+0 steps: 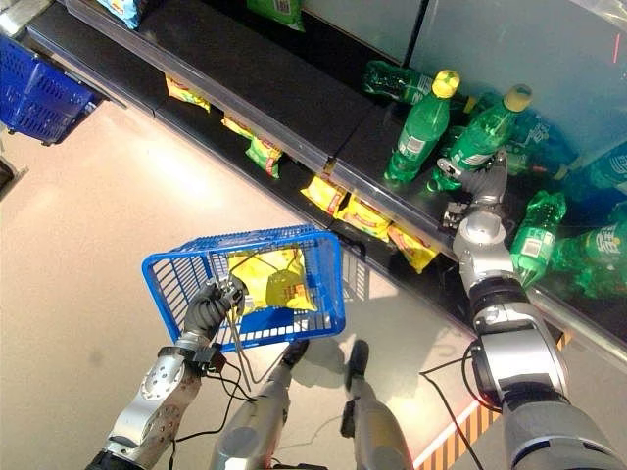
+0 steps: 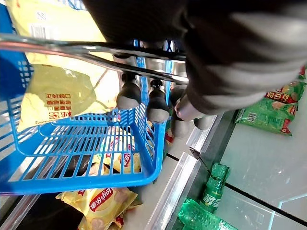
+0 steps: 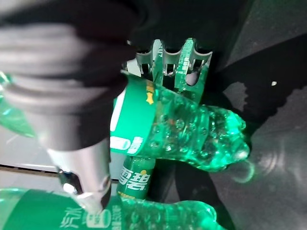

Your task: Pick up the snacks into the basket

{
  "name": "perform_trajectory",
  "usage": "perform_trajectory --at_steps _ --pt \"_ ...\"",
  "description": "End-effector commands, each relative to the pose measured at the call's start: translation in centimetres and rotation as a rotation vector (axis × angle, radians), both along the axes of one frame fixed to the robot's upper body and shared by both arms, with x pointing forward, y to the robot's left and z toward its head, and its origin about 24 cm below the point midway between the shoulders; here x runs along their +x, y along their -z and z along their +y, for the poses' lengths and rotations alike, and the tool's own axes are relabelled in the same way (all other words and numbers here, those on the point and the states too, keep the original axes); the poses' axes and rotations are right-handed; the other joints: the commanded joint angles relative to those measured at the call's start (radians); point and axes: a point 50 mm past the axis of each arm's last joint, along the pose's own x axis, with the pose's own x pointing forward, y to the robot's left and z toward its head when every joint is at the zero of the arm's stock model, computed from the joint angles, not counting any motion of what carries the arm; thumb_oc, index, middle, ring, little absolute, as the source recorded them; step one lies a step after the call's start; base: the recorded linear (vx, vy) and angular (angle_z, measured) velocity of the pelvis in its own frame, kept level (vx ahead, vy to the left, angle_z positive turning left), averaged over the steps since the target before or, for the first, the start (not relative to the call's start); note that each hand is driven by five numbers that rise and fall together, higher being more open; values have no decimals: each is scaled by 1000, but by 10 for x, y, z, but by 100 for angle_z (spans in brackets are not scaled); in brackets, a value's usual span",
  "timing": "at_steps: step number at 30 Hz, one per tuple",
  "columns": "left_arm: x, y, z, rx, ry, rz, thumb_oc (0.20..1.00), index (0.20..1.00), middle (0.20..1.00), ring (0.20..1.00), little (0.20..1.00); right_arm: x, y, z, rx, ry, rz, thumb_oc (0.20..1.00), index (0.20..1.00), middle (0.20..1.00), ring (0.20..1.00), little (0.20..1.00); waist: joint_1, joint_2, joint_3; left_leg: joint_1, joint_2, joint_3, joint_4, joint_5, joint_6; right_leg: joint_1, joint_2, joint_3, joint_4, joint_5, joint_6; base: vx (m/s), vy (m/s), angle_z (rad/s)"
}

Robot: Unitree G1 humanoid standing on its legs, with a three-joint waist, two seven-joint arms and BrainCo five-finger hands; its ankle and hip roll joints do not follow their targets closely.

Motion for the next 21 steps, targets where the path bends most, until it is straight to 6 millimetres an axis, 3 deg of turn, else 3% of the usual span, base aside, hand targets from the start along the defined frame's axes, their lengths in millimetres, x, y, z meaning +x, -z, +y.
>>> perform_trajectory --at_steps 1,9,10,11,21 --pt "-7 -76 -12 -116 72 -386 200 200 200 200 200 6 -41 -4 -65 0 -95 1000 1000 1000 1000 1000 12 -21 -65 37 -105 22 5 -40 57 -78 -38 53 133 -105 93 0 0 0" --pt "-8 -77 -16 -122 109 -386 200 200 200 200 200 7 -41 -19 -13 51 -50 1000 1000 1000 1000 1000 33 -7 -65 32 -110 13 6 -37 56 -77 -44 44 131 -106 95 0 0 0" --pt "-8 -76 -16 -122 114 -385 200 200 200 200 200 7 -39 -21 3 57 -46 561 561 561 561 561 36 -5 -65 31 -110 11 6 -36 56 -78 -45 43 131 -106 94 0 0 0" --pt "-8 -76 -17 -123 117 -383 200 200 200 200 200 6 -39 -23 27 68 -49 200 200 200 200 200 38 -2 -64 29 -112 8 5 -35 56 -78 -46 41 130 -106 95 5 -10 4" --pt "-6 -74 -17 -118 126 -374 200 200 200 200 200 2 -33 -34 66 83 -39 200 200 200 200 200 52 6 -68 22 -117 -5 6 -33 56 -79 -51 32 129 -109 96 5 -6 4"
